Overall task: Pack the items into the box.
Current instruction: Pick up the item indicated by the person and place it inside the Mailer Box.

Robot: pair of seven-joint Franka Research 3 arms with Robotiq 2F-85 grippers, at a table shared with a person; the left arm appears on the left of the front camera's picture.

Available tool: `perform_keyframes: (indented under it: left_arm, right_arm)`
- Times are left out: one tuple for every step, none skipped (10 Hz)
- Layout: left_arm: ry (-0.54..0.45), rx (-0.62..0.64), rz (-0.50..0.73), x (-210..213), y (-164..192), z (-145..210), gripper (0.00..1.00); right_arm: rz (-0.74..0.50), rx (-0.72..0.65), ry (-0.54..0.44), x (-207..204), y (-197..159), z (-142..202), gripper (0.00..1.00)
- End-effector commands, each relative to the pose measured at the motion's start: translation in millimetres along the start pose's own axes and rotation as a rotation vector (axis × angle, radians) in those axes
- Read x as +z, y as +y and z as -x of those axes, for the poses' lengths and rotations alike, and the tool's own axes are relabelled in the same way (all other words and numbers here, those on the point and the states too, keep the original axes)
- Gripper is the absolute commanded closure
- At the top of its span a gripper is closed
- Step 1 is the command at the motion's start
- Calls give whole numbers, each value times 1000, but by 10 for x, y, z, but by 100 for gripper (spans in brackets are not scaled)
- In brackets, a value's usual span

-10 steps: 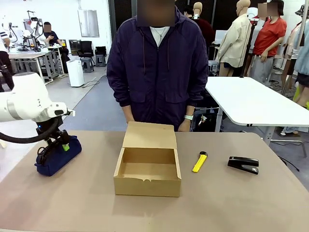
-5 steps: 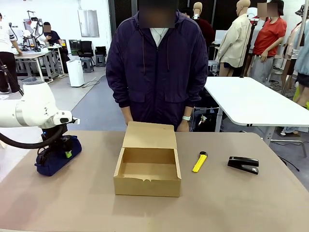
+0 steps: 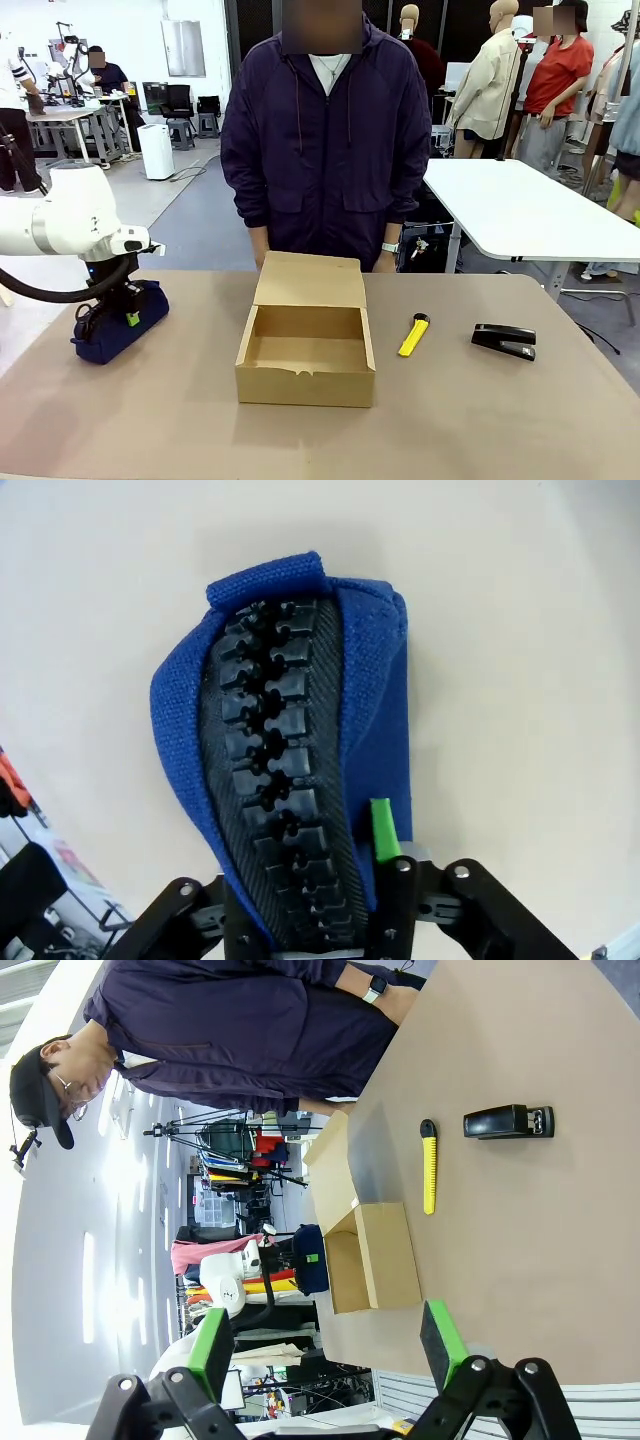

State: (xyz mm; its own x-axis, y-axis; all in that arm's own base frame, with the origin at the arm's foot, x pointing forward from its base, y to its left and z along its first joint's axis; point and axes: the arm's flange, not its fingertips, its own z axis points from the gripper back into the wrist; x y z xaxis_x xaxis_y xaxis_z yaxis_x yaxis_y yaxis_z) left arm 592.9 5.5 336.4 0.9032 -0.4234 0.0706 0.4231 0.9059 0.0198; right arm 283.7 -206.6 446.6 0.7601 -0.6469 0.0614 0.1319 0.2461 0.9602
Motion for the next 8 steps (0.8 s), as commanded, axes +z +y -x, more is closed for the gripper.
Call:
perform_keyframes:
  left_arm:
    - [15, 15, -20, 103, -25, 38, 100]
    - [-2, 21, 12, 128, -28, 56, 100]
    - [4, 29, 40, 153, -18, 82, 100]
    - [11, 42, 41, 174, -18, 102, 100]
    - [17, 60, 34, 201, -22, 122, 100]
    - [9, 61, 45, 210, -30, 124, 100]
    - [-1, 84, 60, 213, -22, 122, 100]
    - [24, 112, 113, 247, 2, 130, 100]
  right_arm:
    - [-19, 6, -2, 4, 27, -11, 0]
    - [-19, 6, -2, 4, 27, -11, 0]
    - [-19, 6, -2, 4, 27, -11, 0]
    - [-19, 6, -2, 4, 27, -11, 0]
    - [-19, 6, -2, 4, 27, -11, 0]
    - [-19, 6, -2, 4, 27, -11, 0]
    - [-19, 6, -2, 4, 27, -11, 0]
    - [-19, 6, -2, 4, 27, -11, 0]
